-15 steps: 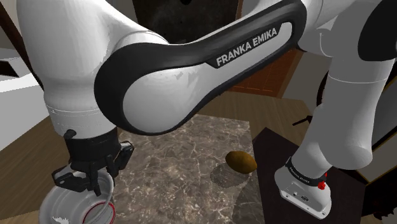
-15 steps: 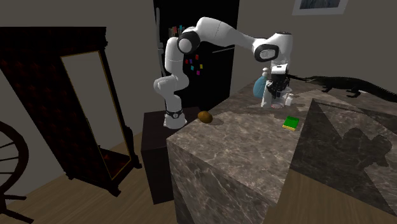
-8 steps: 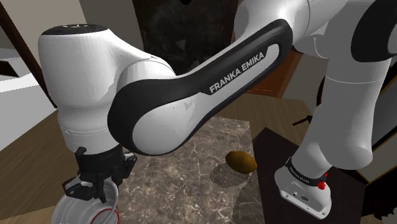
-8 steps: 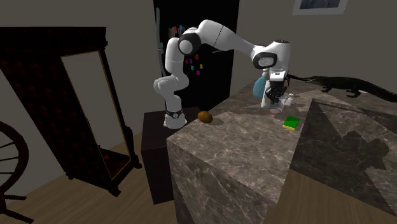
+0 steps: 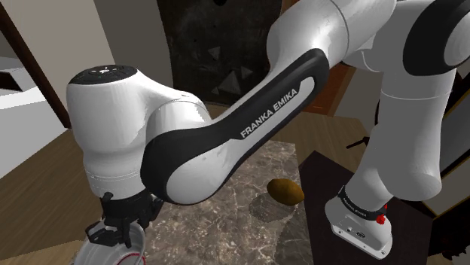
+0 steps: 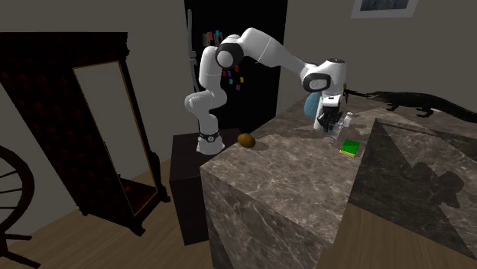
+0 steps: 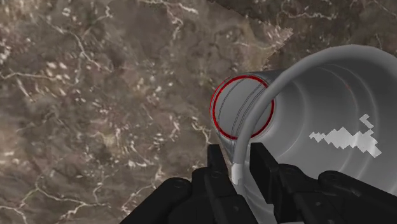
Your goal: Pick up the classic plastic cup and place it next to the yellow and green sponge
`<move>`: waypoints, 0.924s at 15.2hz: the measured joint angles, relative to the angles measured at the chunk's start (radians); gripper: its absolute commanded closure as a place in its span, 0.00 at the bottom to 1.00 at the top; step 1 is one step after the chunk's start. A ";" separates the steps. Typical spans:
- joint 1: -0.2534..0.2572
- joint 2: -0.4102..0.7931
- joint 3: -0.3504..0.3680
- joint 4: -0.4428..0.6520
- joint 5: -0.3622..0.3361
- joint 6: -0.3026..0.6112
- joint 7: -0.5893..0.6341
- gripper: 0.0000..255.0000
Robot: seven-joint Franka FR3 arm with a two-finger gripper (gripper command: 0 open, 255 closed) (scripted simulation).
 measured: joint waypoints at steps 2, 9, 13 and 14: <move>0.007 0.018 -0.007 -0.007 -0.013 0.021 0.006 1.00; 0.011 0.032 -0.015 -0.031 -0.025 0.058 0.011 1.00; 0.011 0.032 -0.015 -0.031 -0.025 0.059 0.011 0.00; 0.011 0.032 -0.015 -0.031 -0.025 0.059 0.011 0.00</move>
